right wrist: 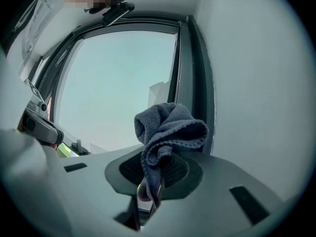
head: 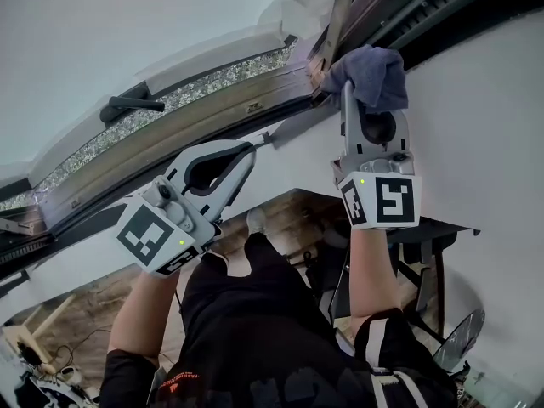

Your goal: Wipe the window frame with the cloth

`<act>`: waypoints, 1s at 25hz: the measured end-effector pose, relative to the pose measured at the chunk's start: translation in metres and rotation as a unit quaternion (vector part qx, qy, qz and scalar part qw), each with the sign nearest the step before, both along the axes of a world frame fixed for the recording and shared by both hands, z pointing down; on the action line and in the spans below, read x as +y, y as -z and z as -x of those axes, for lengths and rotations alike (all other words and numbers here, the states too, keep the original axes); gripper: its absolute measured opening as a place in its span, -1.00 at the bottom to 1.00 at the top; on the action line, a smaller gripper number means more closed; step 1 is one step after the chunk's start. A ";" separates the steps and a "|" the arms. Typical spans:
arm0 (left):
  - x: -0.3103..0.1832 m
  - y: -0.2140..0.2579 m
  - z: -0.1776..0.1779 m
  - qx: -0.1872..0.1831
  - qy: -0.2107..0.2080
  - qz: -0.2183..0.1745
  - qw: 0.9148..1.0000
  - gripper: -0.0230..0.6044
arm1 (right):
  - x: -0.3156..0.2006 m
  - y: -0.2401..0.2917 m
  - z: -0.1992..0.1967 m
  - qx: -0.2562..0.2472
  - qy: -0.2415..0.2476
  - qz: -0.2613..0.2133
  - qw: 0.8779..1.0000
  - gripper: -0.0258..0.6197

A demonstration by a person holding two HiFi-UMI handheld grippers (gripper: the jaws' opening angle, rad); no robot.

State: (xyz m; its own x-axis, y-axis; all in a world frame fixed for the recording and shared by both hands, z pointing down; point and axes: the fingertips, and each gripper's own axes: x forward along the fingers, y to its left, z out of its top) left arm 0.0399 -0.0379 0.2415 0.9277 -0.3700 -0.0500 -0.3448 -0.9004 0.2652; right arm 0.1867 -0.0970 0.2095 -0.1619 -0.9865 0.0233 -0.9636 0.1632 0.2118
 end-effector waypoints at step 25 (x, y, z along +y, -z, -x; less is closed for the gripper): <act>-0.002 -0.036 -0.008 -0.012 -0.006 0.033 0.999 -0.84 | 0.000 -0.066 -0.015 -0.038 -0.023 0.051 0.998 -0.76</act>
State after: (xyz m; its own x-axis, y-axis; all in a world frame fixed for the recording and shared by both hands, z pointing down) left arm 0.0475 -0.0396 0.2772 0.9324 -0.3614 -0.0027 -0.3421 -0.8849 0.3161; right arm 0.2019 -0.0971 0.2755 -0.1221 -0.9861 0.1124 -0.9831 0.1357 0.1226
